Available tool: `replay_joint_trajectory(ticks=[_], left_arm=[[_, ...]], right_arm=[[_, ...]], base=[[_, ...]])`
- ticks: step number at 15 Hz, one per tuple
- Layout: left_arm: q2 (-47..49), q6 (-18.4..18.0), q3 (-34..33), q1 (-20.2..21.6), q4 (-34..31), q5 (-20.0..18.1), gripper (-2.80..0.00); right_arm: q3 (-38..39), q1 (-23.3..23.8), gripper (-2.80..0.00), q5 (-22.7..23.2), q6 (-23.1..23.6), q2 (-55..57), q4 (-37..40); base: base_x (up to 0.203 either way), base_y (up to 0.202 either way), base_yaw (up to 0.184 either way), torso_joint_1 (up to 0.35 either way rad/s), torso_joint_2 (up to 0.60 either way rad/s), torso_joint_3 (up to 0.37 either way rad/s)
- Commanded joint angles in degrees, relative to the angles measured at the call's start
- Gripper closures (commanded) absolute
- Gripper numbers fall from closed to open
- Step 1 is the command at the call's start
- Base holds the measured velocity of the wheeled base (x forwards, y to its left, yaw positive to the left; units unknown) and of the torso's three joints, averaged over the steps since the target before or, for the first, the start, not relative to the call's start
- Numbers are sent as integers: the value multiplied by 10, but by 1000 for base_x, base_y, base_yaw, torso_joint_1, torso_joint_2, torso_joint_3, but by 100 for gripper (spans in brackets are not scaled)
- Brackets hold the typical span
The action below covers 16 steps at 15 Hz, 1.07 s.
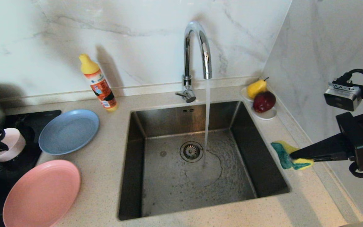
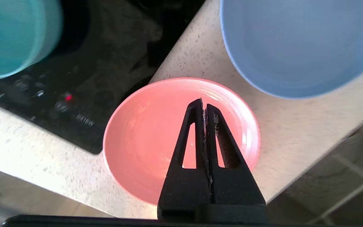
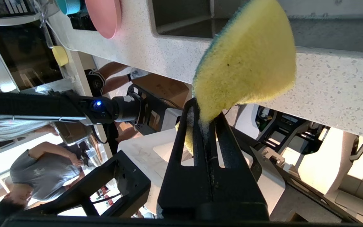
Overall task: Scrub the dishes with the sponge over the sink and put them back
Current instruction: Wash the plate
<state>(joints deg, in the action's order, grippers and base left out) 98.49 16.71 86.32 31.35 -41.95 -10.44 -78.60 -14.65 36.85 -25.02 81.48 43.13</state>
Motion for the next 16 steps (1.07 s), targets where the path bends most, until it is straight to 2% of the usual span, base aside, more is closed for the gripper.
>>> replay_joint_trajectory(ticks=[1,5,10,16], left_arm=[[69,-10,-1,-12,9,2,-280],[123,-15,-2,-15,58,-7,-280],[132,-10,-3,-15,92,-65,-280],[155,4,-3,-23,143,-66,-280]], right_arm=[[1,0,0,3,-1,1,3],[0,0,0,2,0,8,2],[2,1,0,1,-1,9,2],[2,13,0,2,1,7,2]], base=[[0,0,0,0,0,0],[0,0,0,0,0,0],[0,0,0,0,0,0],[0,0,0,0,0,0]])
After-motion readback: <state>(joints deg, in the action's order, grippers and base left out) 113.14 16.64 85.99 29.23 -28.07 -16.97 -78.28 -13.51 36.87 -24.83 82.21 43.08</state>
